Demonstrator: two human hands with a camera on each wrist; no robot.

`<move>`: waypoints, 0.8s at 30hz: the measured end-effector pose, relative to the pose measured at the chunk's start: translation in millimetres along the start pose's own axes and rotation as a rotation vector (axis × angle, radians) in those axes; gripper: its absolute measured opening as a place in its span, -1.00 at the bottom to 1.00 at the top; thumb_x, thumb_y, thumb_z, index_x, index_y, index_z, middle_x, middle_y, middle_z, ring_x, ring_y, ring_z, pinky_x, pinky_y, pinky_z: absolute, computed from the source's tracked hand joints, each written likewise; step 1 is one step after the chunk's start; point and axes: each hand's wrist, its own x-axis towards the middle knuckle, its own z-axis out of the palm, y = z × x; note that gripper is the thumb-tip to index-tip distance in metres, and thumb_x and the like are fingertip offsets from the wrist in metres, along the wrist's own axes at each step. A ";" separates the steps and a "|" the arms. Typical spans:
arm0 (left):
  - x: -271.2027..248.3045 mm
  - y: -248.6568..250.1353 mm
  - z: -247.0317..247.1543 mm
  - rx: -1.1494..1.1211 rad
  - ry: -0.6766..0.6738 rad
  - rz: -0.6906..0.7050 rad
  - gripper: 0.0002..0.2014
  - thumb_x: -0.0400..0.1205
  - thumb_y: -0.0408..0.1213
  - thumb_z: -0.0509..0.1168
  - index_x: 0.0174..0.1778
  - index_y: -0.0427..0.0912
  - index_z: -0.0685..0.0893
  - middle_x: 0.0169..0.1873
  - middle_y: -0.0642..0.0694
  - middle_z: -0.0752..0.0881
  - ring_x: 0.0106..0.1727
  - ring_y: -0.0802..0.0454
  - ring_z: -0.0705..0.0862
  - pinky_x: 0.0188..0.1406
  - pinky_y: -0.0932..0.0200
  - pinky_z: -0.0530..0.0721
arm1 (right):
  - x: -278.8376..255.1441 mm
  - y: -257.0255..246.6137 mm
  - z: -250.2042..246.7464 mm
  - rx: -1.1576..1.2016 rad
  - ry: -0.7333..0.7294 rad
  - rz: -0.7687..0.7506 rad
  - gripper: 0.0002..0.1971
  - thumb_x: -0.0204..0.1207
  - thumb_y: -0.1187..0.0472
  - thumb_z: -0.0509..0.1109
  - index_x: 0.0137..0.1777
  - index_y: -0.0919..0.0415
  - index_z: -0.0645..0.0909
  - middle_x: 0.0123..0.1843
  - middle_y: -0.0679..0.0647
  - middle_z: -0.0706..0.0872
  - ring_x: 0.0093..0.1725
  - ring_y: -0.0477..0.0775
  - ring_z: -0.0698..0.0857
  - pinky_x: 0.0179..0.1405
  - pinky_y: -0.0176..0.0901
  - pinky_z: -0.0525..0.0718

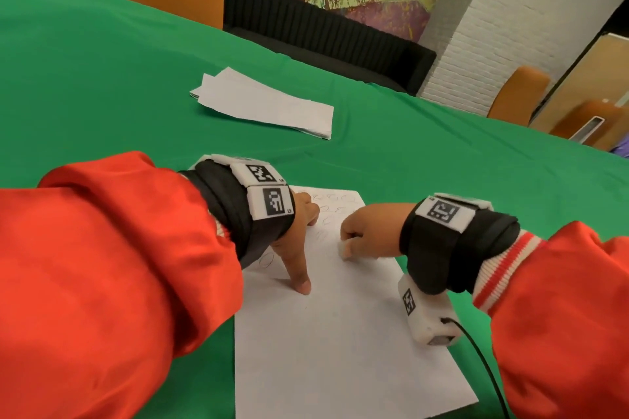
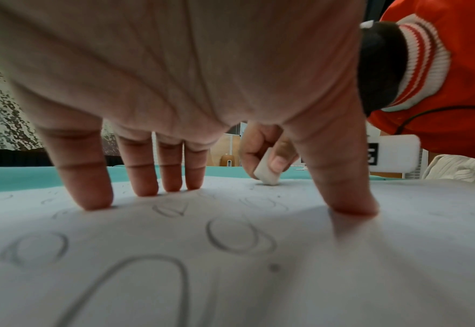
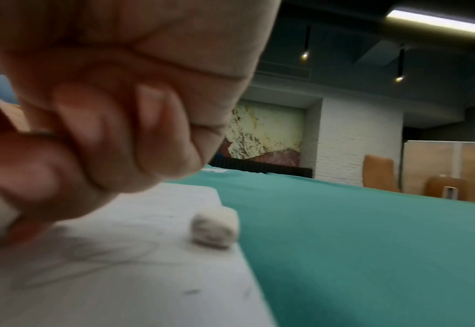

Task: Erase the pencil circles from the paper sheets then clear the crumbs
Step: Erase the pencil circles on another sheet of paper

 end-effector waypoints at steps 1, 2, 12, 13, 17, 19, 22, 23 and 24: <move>0.2 -0.3 -0.2 0.003 0.004 0.003 0.01 0.27 0.31 0.49 0.56 -0.03 0.24 0.41 -0.02 0.36 0.39 -0.06 0.43 0.24 0.06 0.43 | -0.7 -2.5 0.7 0.006 -0.020 -0.028 -0.82 0.63 -0.02 0.22 -0.07 0.06 0.53 -0.34 -0.13 0.53 -0.28 -0.09 0.51 -0.36 -0.38 0.38; 0.5 -0.5 -0.2 0.004 0.005 0.006 0.01 0.27 0.31 0.49 0.56 -0.03 0.24 0.40 -0.02 0.36 0.38 -0.06 0.44 0.24 0.06 0.43 | -1.3 -4.5 1.1 0.016 -0.038 -0.049 -0.81 0.62 -0.03 0.22 -0.07 0.05 0.54 -0.34 -0.13 0.54 -0.32 -0.13 0.49 -0.34 -0.38 0.39; -0.4 -0.8 -2.9 0.015 -0.012 0.015 0.00 0.28 0.32 0.48 0.57 -0.01 0.22 0.41 0.00 0.36 0.39 -0.05 0.42 0.29 0.05 0.42 | -2.2 -7.6 -1.4 -0.010 -0.065 -0.057 -0.74 0.64 -0.02 0.21 0.05 0.14 0.60 -0.33 -0.10 0.53 -0.36 -0.15 0.45 -0.39 -0.38 0.35; -0.3 -0.6 -2.7 0.016 -0.012 0.015 0.01 0.28 0.33 0.48 0.57 -0.01 0.22 0.40 -0.01 0.36 0.39 -0.05 0.42 0.29 0.04 0.42 | -2.2 -8.0 -1.6 0.004 -0.084 -0.063 -0.71 0.63 -0.03 0.21 0.09 0.15 0.62 -0.34 -0.11 0.54 -0.38 -0.17 0.44 -0.37 -0.39 0.36; 0.7 -0.8 -1.4 0.018 -0.019 0.011 0.02 0.28 0.34 0.47 0.57 -0.03 0.22 0.40 -0.03 0.35 0.39 -0.07 0.42 0.30 0.00 0.43 | 1.7 3.8 -6.8 0.007 -0.040 0.034 -0.72 0.62 -0.05 0.23 0.09 0.13 0.63 -0.36 -0.12 0.53 -0.39 -0.18 0.45 -0.38 -0.40 0.37; 1.1 -0.6 -1.2 0.021 -0.022 0.012 0.02 0.28 0.34 0.46 0.57 -0.03 0.21 0.41 -0.03 0.34 0.39 -0.07 0.42 0.31 0.00 0.42 | 3.2 3.1 -6.0 -0.008 -0.021 0.037 -0.79 0.63 -0.03 0.23 0.01 0.08 0.57 -0.36 -0.12 0.51 -0.39 -0.16 0.44 -0.40 -0.38 0.36; 1.1 -0.5 -1.9 0.016 -0.023 0.008 0.03 0.29 0.33 0.47 0.58 -0.03 0.19 0.43 -0.03 0.33 0.43 -0.07 0.39 0.34 -0.01 0.40 | 3.7 -4.4 -4.7 -0.011 -0.039 -0.023 -0.80 0.62 -0.04 0.23 0.02 0.05 0.56 -0.34 -0.11 0.51 -0.38 -0.16 0.44 -0.40 -0.37 0.35; 1.0 -0.6 -1.7 0.013 -0.024 0.007 0.03 0.29 0.33 0.47 0.58 -0.03 0.19 0.43 -0.03 0.33 0.43 -0.07 0.39 0.35 -0.01 0.40 | 4.2 -4.0 -5.4 -0.006 -0.045 -0.017 -0.76 0.62 -0.06 0.24 0.07 0.07 0.59 -0.33 -0.11 0.53 -0.37 -0.17 0.45 -0.39 -0.37 0.35; 0.9 -0.5 -1.8 0.010 -0.024 0.006 0.03 0.28 0.33 0.47 0.58 -0.03 0.20 0.42 -0.03 0.33 0.43 -0.07 0.40 0.35 -0.02 0.40 | 4.8 -1.9 -6.5 0.005 -0.043 0.006 -0.73 0.62 -0.06 0.24 0.12 0.09 0.61 -0.31 -0.10 0.55 -0.35 -0.15 0.48 -0.38 -0.38 0.35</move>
